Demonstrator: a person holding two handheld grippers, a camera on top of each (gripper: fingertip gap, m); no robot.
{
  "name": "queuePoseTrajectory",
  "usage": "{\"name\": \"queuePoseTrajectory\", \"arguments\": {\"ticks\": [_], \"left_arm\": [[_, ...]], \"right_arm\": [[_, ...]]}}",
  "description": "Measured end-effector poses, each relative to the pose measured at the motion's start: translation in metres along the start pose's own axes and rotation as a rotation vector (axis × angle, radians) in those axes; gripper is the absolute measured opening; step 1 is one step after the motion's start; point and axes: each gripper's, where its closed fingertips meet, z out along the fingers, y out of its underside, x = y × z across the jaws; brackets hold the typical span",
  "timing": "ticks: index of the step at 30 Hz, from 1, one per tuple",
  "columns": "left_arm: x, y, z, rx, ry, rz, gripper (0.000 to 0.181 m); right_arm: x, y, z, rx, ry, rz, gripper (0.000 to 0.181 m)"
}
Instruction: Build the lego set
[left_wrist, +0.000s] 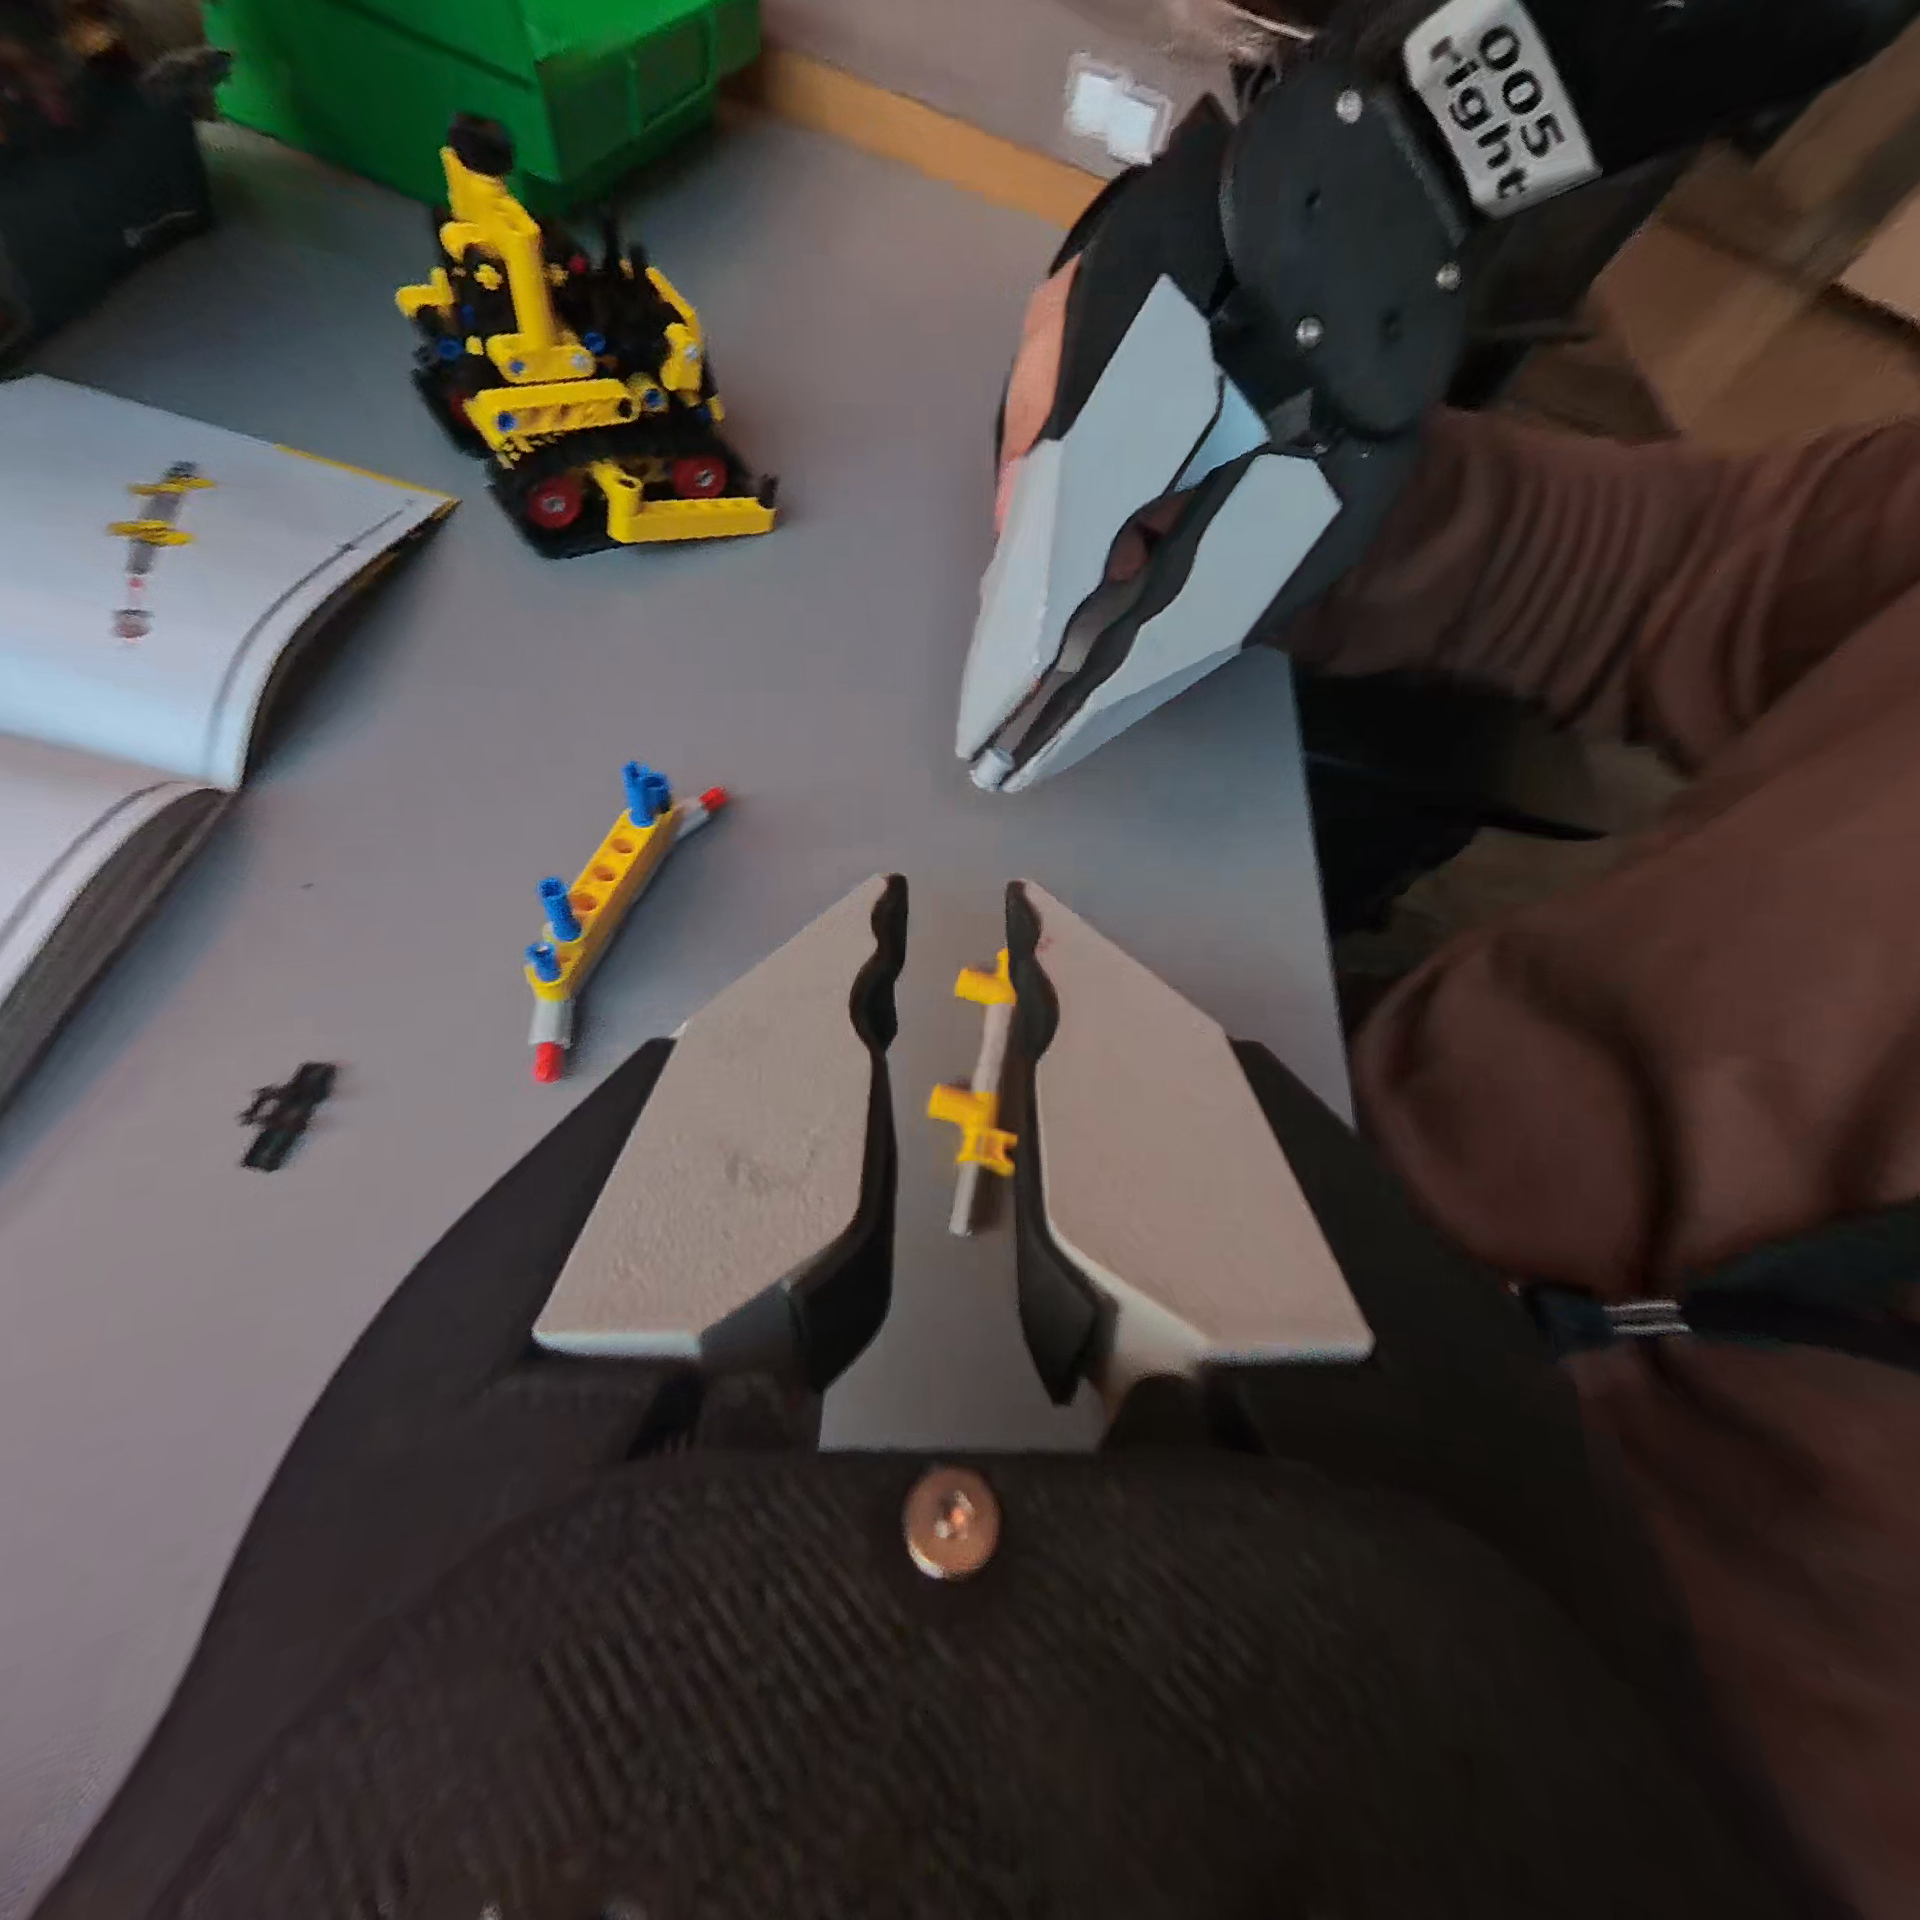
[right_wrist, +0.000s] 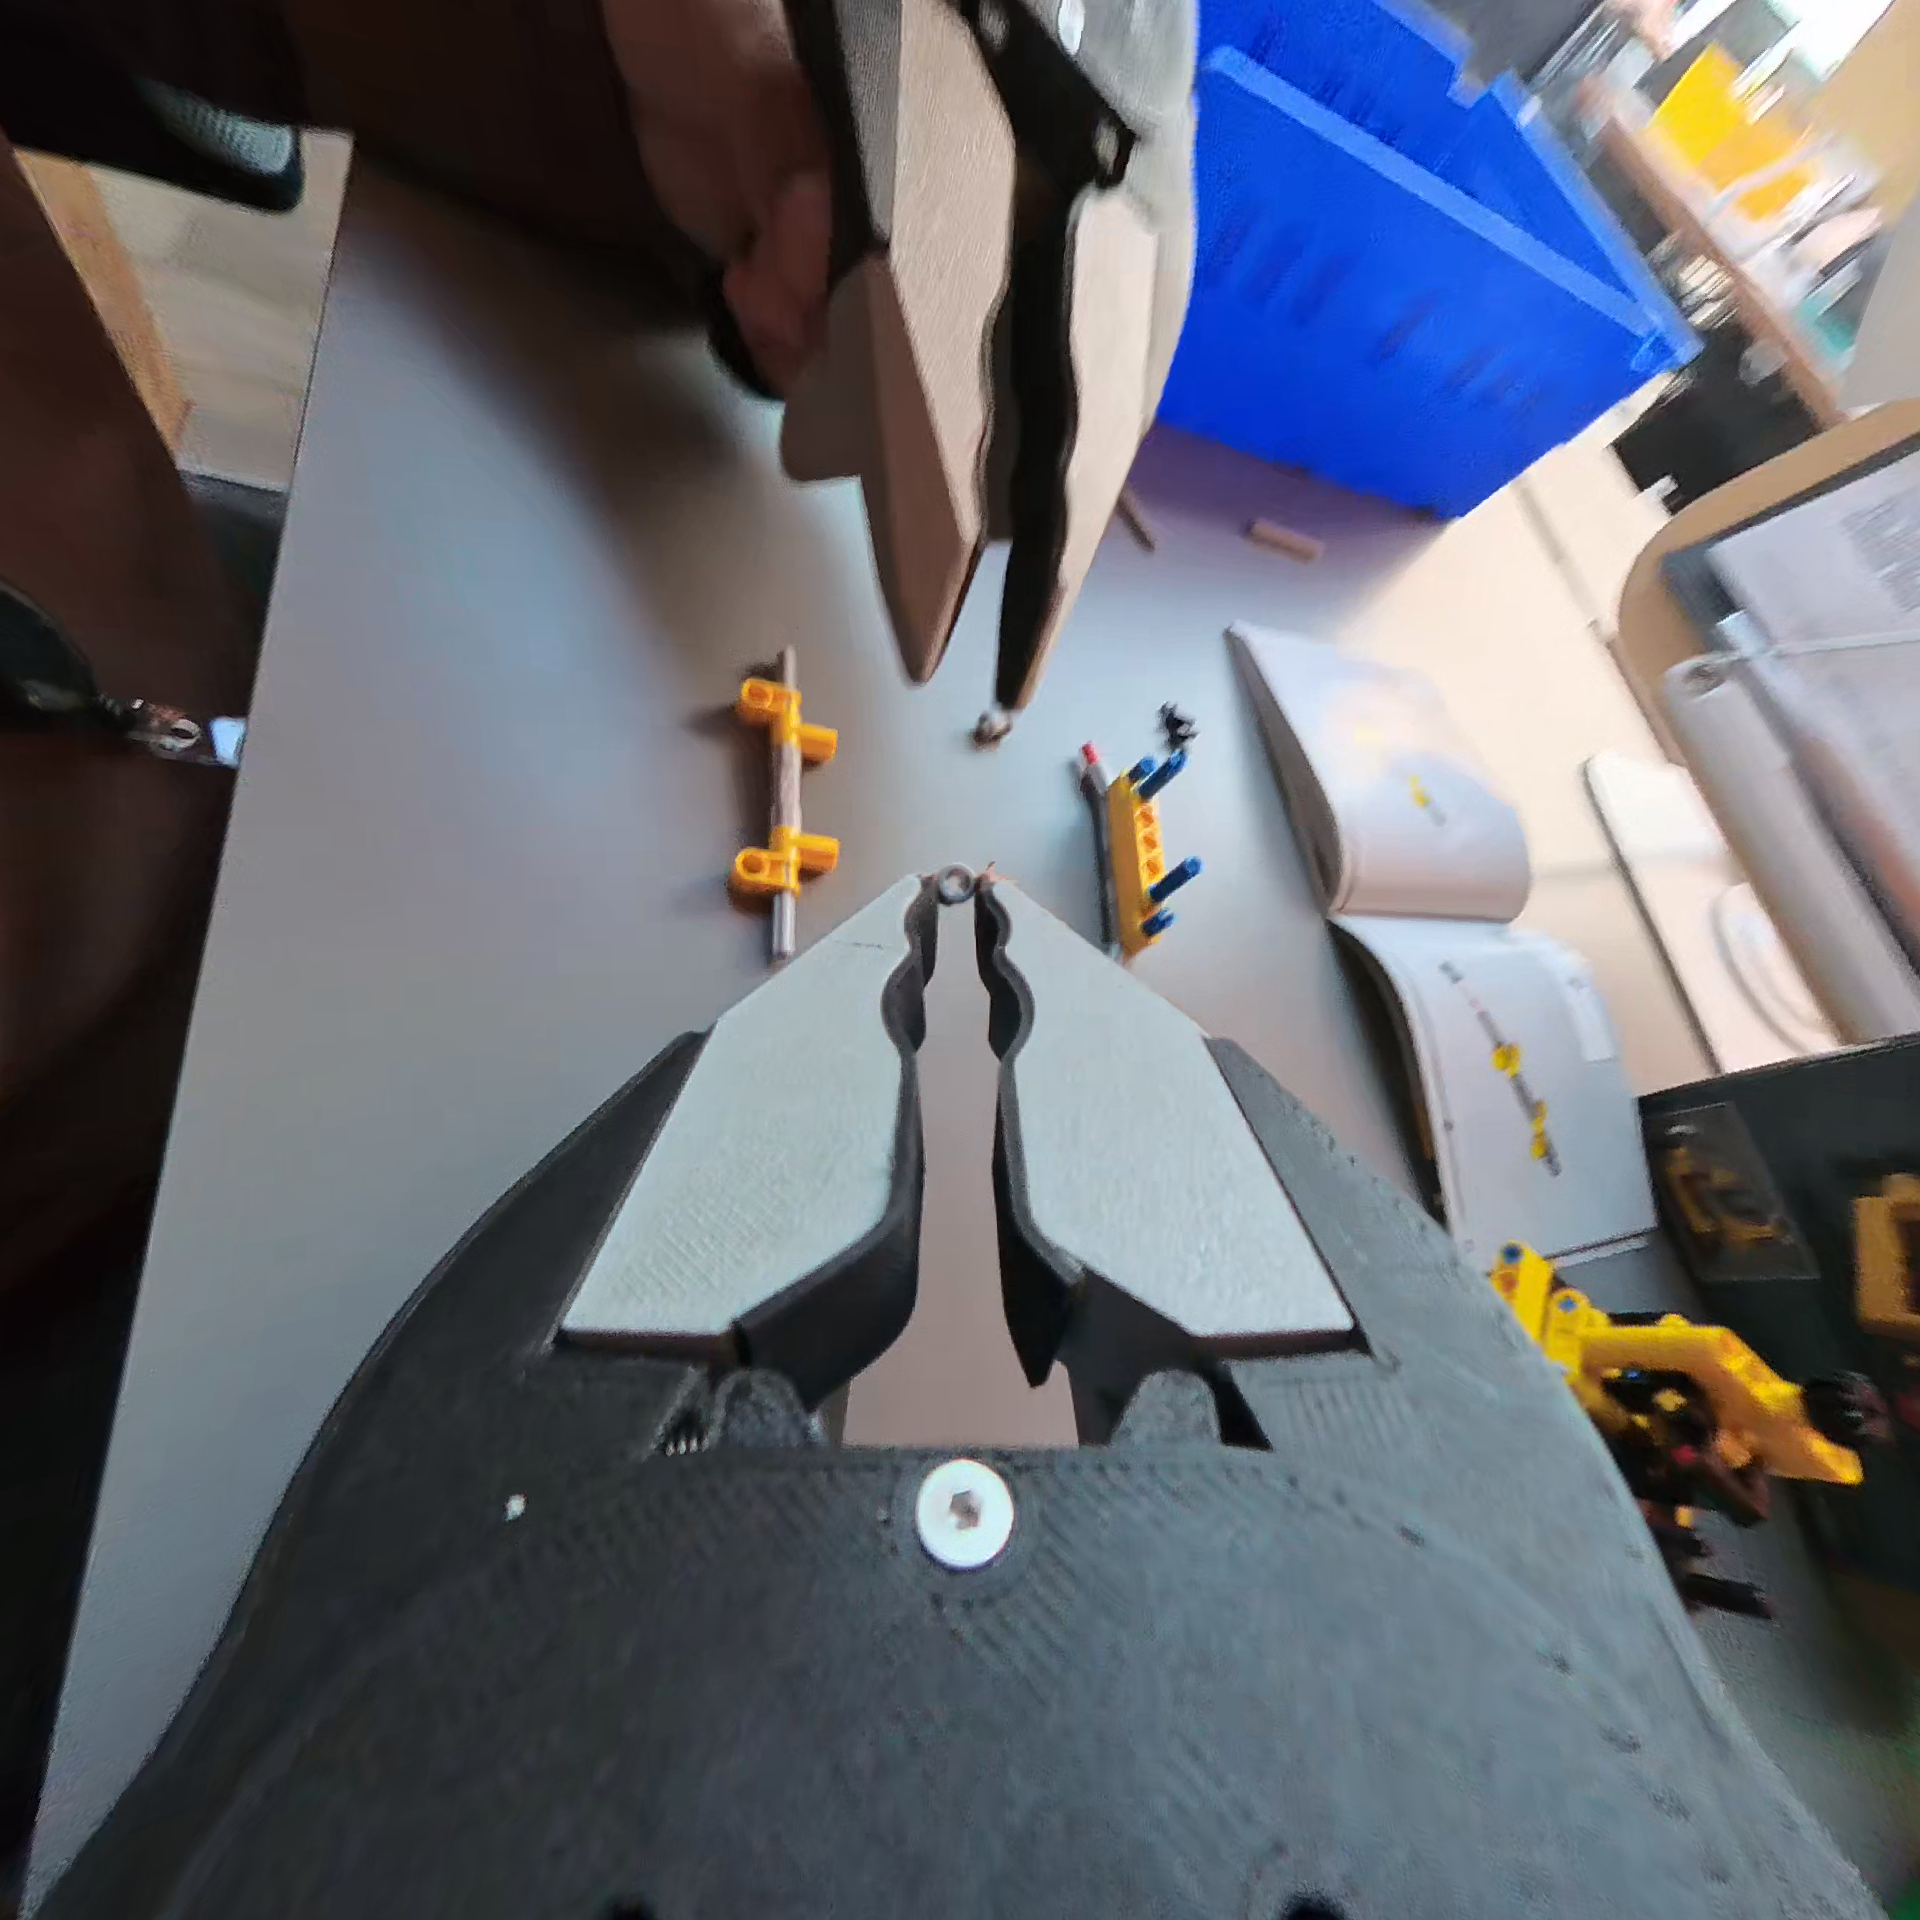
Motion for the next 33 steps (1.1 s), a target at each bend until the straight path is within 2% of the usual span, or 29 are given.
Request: {"name": "queuePoseTrajectory", "arguments": {"ticks": [3, 5, 9, 11, 18, 21, 26, 33], "left_arm": [[0.005, 0.002, 0.008, -0.012, 0.054, -0.027, 0.015], [0.007, 0.000, 0.009, 0.006, 0.075, -0.027, 0.004], [0.027, -0.013, 0.007, 0.089, 0.261, -0.102, 0.011], [0.031, -0.019, 0.006, 0.125, 0.324, -0.141, 0.013], [0.038, -0.023, 0.008, 0.140, 0.398, -0.198, 0.014], [0.039, -0.024, 0.010, 0.138, 0.401, -0.205, 0.013], [0.030, -0.024, 0.011, 0.144, 0.322, -0.169, 0.002], [0.024, -0.021, 0.014, 0.129, 0.266, -0.164, 0.002]], "right_arm": [[0.002, -0.013, -0.005, 0.075, 0.035, -0.014, 0.004], [0.002, -0.022, -0.008, 0.114, 0.053, -0.029, 0.004], [-0.003, -0.040, -0.011, 0.229, 0.034, -0.053, 0.004], [-0.002, -0.039, -0.010, 0.242, 0.044, -0.060, 0.004], [-0.005, -0.039, -0.011, 0.254, 0.052, -0.079, 0.004], [-0.006, -0.040, -0.012, 0.273, 0.043, -0.068, 0.004], [-0.002, -0.037, -0.012, 0.282, 0.036, -0.034, 0.004], [0.000, -0.031, -0.008, 0.248, 0.046, -0.031, 0.004]]}}
